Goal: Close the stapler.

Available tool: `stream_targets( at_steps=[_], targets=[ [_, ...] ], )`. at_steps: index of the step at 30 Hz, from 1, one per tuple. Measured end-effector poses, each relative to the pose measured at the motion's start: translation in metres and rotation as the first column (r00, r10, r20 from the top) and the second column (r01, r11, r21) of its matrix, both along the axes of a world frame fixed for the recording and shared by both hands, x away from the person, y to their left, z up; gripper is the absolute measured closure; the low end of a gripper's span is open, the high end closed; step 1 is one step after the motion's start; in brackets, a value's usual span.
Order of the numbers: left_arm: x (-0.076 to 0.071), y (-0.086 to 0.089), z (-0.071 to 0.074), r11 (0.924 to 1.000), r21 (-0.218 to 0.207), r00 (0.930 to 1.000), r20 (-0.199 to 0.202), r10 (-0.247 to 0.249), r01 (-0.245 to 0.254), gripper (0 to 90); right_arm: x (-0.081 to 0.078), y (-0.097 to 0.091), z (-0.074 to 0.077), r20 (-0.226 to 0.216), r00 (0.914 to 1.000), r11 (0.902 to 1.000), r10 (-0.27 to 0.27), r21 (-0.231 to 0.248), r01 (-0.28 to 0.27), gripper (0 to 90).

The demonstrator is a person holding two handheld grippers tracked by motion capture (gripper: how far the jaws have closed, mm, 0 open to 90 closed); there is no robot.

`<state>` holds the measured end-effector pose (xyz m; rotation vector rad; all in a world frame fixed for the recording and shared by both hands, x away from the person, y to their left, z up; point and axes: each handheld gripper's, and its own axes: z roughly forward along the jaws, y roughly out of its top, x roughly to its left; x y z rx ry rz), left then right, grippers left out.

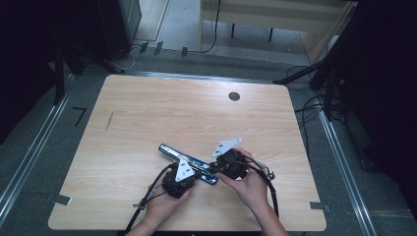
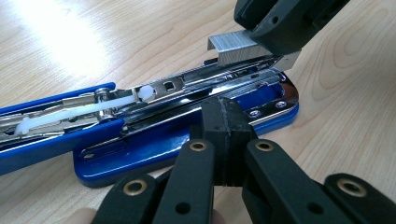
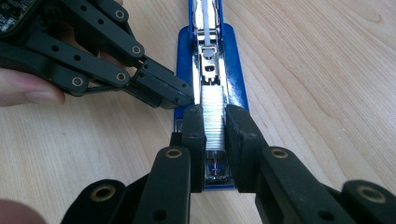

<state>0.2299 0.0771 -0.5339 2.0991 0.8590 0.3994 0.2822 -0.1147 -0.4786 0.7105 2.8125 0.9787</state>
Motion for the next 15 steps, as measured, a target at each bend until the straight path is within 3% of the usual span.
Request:
stream_targets(
  at_steps=[15],
  targets=[
    [0.0, 0.0, 0.0001, 1.0, 0.001, 1.0, 0.0, 0.0, 0.0, 90.0, 0.0003, 0.0067, -0.0019, -0.006, 0.9999, 0.9995, -0.012, -0.029, 0.012, 79.9]
  ],
)
